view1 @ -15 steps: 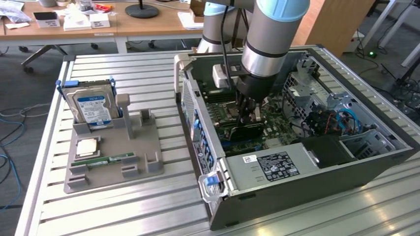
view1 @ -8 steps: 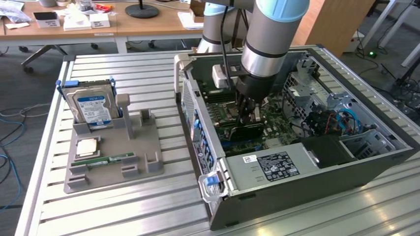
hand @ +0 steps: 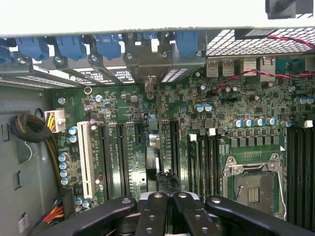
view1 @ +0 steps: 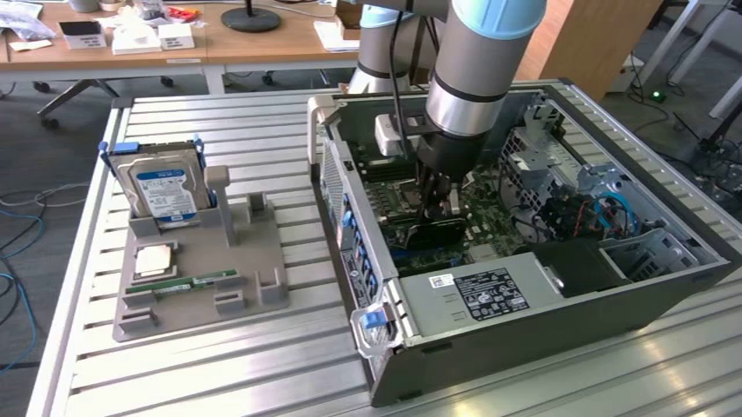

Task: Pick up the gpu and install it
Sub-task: 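Press down on the gpu until it lock into place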

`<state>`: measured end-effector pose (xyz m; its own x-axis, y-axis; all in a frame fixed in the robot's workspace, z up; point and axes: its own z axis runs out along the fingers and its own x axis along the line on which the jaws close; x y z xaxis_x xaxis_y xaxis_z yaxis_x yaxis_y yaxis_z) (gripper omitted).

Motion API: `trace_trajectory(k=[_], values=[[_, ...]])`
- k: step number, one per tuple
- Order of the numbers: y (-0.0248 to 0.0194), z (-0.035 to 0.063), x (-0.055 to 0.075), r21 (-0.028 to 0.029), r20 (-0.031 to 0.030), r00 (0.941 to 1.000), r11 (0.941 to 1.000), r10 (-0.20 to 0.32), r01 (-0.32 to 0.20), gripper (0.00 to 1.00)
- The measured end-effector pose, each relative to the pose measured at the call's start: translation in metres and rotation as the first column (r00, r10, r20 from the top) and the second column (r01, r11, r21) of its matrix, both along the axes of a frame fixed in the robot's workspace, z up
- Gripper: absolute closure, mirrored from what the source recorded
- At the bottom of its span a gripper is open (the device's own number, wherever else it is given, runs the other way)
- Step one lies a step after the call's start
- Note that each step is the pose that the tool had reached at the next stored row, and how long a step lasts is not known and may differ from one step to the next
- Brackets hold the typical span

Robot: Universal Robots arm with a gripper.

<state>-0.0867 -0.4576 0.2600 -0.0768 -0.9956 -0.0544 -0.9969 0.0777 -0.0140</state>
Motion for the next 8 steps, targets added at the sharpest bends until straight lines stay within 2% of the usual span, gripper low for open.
trace_trajectory(k=[8], values=[[0.0001, -0.0002, -0.0003, 0.0002, 0.0002, 1.0, 1.0, 0.0, 0.0, 0.89]])
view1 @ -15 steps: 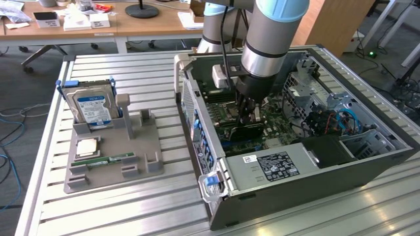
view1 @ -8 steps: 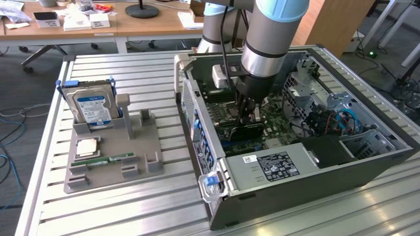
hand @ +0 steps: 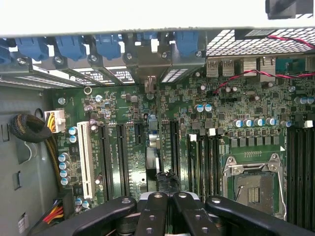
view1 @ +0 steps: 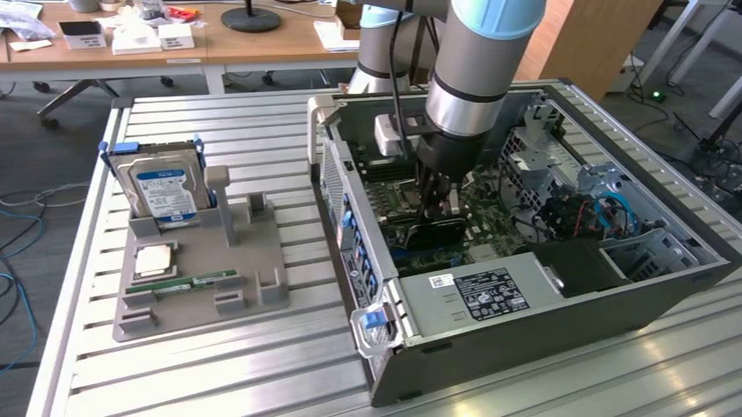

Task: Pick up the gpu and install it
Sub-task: 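Press down on the gpu until it lock into place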

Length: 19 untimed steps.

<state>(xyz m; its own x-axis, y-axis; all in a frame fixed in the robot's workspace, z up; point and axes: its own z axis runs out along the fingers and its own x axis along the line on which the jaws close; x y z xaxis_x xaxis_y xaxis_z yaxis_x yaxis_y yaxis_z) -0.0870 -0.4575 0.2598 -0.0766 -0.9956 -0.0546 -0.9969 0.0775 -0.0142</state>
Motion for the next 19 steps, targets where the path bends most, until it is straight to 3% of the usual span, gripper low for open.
trace_trajectory(k=[19], values=[[0.0, -0.0009, -0.0014, 0.0001, 0.0, 1.0, 1.0, 0.0, 0.0, 0.89]])
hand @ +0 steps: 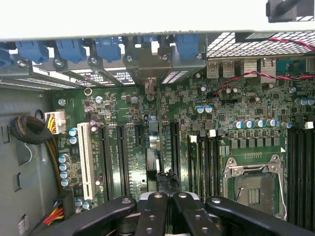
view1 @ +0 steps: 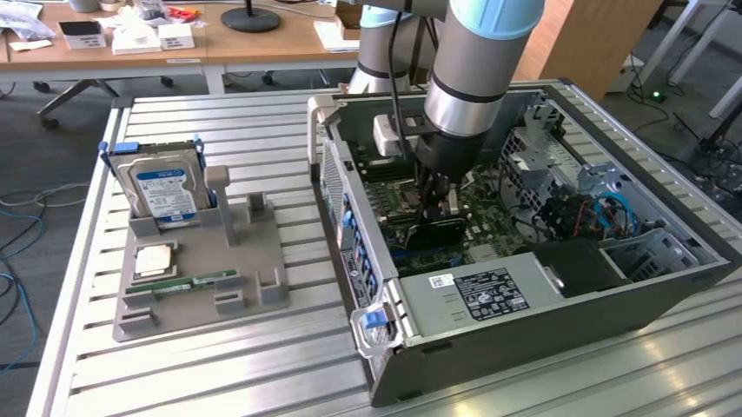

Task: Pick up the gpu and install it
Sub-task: 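Press down on the gpu until it lock into place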

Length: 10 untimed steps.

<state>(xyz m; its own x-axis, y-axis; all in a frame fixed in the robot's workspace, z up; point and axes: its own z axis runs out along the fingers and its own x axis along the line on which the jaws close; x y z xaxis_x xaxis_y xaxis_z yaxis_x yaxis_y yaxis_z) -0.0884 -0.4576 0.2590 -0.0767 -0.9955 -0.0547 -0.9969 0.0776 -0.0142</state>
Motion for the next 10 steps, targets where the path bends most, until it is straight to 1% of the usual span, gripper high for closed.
trace_trajectory(k=[10], values=[[-0.0006, 0.0, 0.0, 0.0, 0.0, 1.0, 1.0, 0.0, 0.0, 0.89]])
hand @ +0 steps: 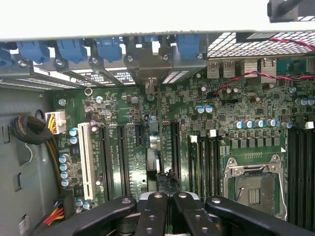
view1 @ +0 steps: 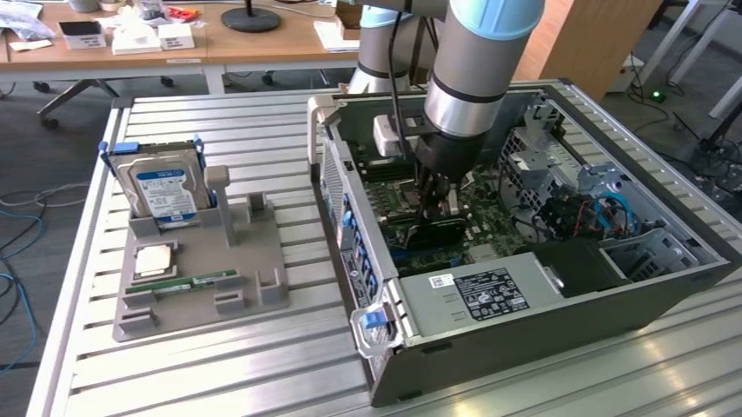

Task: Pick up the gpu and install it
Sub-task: 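Press down on the gpu until it lock into place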

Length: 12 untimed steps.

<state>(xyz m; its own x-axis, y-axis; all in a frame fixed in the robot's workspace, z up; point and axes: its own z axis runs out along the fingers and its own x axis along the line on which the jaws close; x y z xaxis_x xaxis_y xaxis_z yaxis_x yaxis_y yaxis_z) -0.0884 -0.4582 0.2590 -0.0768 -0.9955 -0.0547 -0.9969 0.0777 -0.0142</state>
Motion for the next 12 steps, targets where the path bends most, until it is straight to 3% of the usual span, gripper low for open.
trace_trajectory(k=[12], values=[[-0.0006, 0.0, 0.0, 0.0, 0.0, 1.0, 1.0, 0.0, 0.0, 0.89]])
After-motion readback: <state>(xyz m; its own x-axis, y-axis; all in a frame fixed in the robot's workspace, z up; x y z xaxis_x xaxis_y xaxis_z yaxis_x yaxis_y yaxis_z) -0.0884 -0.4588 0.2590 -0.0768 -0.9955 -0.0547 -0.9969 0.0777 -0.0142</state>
